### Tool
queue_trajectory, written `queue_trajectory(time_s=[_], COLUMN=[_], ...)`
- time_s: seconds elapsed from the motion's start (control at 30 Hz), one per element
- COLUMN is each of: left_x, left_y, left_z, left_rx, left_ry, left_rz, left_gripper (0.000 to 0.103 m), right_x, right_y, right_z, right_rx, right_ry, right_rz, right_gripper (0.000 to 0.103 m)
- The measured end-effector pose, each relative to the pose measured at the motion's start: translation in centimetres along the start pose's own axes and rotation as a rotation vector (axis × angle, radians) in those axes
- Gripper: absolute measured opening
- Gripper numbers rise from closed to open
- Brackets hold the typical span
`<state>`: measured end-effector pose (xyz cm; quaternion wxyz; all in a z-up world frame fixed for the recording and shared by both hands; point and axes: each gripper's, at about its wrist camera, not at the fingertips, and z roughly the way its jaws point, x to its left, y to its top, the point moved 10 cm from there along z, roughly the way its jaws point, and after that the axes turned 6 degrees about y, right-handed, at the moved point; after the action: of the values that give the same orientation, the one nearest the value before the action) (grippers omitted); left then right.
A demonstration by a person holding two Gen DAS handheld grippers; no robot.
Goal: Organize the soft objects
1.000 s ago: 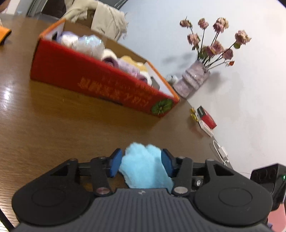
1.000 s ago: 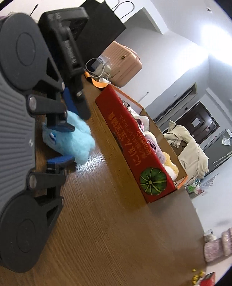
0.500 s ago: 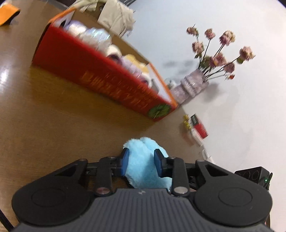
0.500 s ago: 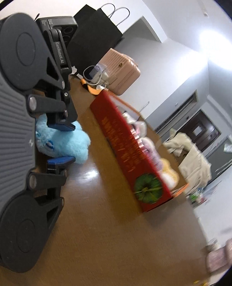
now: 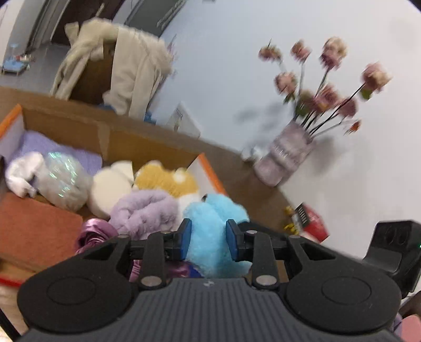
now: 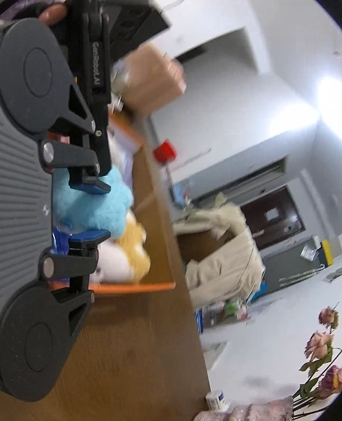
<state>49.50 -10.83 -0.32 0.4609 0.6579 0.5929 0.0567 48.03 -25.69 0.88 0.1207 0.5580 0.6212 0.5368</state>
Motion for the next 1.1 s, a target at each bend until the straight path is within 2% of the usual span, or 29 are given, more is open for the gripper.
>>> queue_trajectory(time_s=[0.13,0.27,0.37,0.5,0.67,0.83,0.9,1.03,1.1], left_x=[1.9,2.5,2.8,2.3,2.1,2.7,2.9,3.1,2.9], left_y=[-1.3,-1.7,-1.8,-0.6,0.9,1.0,0.6,-0.3,-1.0], left_z=[4.1,4.2,3.4,-0.3,-7.1,-12.9,-14.8,-17.9,-19.2], left_rx=[0.068,0.062,0.047,-0.017,-0.116,-0.187,-0.213,-0.302,-0.331], left_ry=[0.093,0.093,0.126,0.135,0.194,0.281,0.326,0.442,0.46], left_rz=[0.023,0.041,0.059,0.075,0.15,0.224,0.256,0.312,0.308], left_gripper=[0.026,0.026,0.027,0.028,0.031,0.041,0.052,0.06,0.074], right_x=[-1.2,-0.7,-0.2,-0.1,2.4,5.2,6.3,7.9,8.4], right_y=[-1.5,-2.6,-2.8,-2.6,-0.2,1.6,1.8,1.1,0.4], right_z=[3.2,4.4,4.8,4.2,-0.7,-5.4,-6.9,-9.1,-9.9], right_rx=[0.077,0.103,0.117,0.124,0.047,-0.003,-0.016,-0.041,-0.047], right_ry=[-0.054,-0.133,-0.167,-0.176,-0.159,-0.188,-0.19,-0.208,-0.211], right_rz=[-0.052,-0.19,-0.251,-0.233,-0.24,-0.274,-0.276,-0.278,-0.269], right_gripper=[0.028,0.028,0.027,0.027,0.027,0.027,0.031,0.036,0.041])
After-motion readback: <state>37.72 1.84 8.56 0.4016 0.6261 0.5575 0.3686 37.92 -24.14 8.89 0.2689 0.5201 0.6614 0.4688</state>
